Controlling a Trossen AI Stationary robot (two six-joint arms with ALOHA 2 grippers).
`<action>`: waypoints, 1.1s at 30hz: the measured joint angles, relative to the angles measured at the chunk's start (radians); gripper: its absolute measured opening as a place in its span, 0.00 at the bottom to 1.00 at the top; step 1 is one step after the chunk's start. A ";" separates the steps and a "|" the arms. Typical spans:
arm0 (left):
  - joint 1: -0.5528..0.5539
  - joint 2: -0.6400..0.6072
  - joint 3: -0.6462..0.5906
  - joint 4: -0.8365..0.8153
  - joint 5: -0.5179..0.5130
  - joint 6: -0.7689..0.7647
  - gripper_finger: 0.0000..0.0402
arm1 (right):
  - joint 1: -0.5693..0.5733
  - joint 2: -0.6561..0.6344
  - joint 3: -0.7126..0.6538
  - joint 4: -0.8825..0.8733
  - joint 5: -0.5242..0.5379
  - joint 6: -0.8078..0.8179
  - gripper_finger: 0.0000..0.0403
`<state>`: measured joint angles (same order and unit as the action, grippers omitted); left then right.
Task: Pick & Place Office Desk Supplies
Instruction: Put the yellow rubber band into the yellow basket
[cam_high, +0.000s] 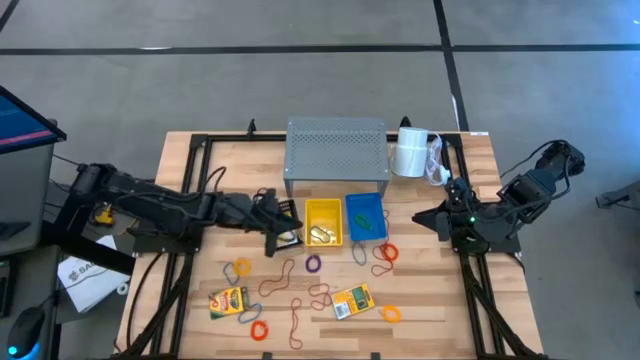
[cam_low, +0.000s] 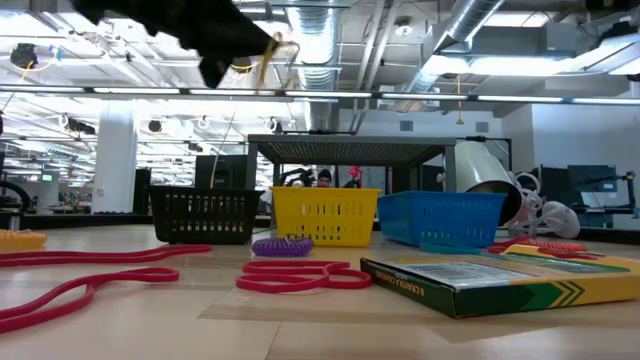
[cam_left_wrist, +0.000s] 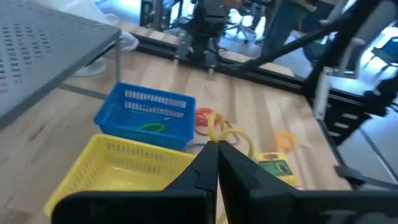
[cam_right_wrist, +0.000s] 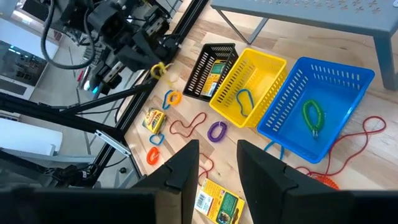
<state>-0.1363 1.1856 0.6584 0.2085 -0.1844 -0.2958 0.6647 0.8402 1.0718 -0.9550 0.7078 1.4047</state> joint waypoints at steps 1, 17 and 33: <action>0.015 0.024 0.019 0.003 0.010 0.000 0.00 | 0.000 0.000 0.000 0.000 0.000 -0.003 0.26; 0.146 0.293 0.241 -0.198 0.090 0.059 0.00 | 0.001 0.000 0.000 0.012 0.000 -0.043 0.26; 0.150 0.406 0.269 -0.227 0.131 0.075 0.00 | 0.001 0.044 0.000 0.016 0.000 -0.051 0.26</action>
<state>0.0139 1.5917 0.9272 -0.0184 -0.0536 -0.2207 0.6655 0.8838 1.0721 -0.9387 0.7074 1.3537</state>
